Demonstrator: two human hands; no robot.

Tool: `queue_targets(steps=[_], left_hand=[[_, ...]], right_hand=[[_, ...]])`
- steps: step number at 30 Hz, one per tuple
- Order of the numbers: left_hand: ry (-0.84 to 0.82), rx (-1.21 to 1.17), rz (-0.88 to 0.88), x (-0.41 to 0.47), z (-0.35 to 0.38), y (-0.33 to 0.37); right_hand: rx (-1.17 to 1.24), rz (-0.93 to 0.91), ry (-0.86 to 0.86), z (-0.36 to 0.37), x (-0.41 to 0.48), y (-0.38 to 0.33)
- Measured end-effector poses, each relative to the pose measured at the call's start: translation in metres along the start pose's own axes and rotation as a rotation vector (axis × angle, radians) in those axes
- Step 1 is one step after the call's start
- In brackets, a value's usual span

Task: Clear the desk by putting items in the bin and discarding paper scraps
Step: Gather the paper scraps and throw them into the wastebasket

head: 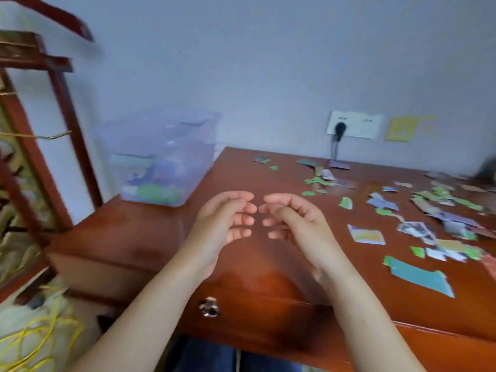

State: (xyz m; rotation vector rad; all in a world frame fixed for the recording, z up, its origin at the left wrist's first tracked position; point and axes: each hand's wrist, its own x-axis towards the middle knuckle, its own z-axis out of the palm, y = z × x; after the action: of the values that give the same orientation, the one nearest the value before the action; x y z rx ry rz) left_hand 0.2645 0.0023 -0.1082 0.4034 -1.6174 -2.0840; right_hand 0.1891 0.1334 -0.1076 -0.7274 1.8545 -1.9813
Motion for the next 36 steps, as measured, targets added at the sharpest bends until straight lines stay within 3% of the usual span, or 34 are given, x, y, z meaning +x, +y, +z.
queue_targets(steps=[11, 14, 23, 29, 36], left_hand=[[-0.373, 0.247, -0.1, 0.021, 0.143, -0.046], [-0.485, 0.388, -0.071, 0.024, 0.166, -0.057], [-0.759, 1.184, 0.257, 0.03, 0.204, -0.085], [-0.839, 1.421, 0.292, 0.041, 0.214, -0.084], [-0.904, 1.345, 0.251, 0.043, 0.222, -0.081]], right_hand=[[-0.203, 0.009, 0.347, -0.149, -0.036, 0.003], [-0.336, 0.05, 0.326, -0.178, -0.041, 0.008], [-1.11, 0.37, 0.108, -0.222, -0.047, 0.01], [-1.128, 0.445, 0.081, -0.23, -0.041, 0.005], [-1.001, 0.396, 0.062, -0.232, -0.038, 0.009]])
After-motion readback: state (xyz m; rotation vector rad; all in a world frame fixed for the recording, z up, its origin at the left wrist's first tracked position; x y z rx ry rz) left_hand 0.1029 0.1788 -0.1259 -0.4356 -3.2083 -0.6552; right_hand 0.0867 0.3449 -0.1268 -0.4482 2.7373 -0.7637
